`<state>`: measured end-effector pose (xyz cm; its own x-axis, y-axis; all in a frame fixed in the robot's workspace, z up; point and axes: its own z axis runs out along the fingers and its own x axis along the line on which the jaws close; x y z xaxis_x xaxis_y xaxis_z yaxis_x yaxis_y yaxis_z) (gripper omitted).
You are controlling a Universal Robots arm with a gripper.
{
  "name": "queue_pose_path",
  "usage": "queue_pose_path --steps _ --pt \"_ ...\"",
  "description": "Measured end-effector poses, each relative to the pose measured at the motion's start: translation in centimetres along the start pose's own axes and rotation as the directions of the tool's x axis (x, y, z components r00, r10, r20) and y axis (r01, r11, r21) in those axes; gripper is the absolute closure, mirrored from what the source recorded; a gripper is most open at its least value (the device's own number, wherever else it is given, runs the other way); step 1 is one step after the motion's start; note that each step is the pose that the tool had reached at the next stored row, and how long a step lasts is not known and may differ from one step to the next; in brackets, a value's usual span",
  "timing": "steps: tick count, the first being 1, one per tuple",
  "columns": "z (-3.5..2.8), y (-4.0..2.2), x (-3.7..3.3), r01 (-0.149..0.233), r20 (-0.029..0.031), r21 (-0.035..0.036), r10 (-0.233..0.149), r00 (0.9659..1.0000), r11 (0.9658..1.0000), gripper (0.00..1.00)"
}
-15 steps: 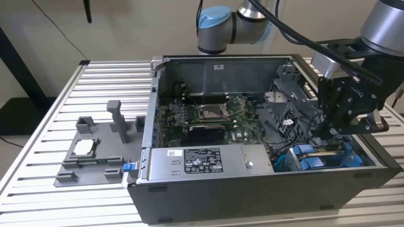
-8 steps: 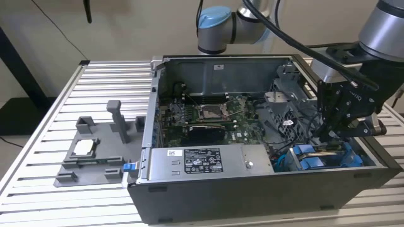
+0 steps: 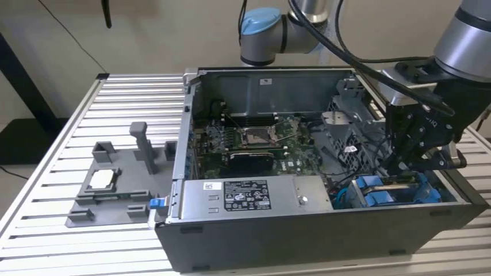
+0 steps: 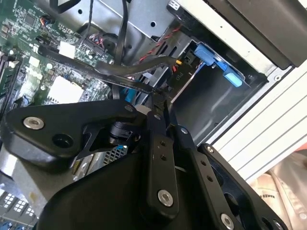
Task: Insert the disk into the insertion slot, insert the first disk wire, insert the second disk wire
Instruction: 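Insert the second disk wire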
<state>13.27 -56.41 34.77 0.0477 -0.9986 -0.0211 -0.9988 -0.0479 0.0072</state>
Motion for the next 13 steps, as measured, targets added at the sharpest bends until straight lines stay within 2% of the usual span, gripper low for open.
queue_pose_path --steps 13 --pt "0.46 -0.26 0.02 -0.045 0.0004 0.0009 0.045 0.9990 0.9990 0.84"
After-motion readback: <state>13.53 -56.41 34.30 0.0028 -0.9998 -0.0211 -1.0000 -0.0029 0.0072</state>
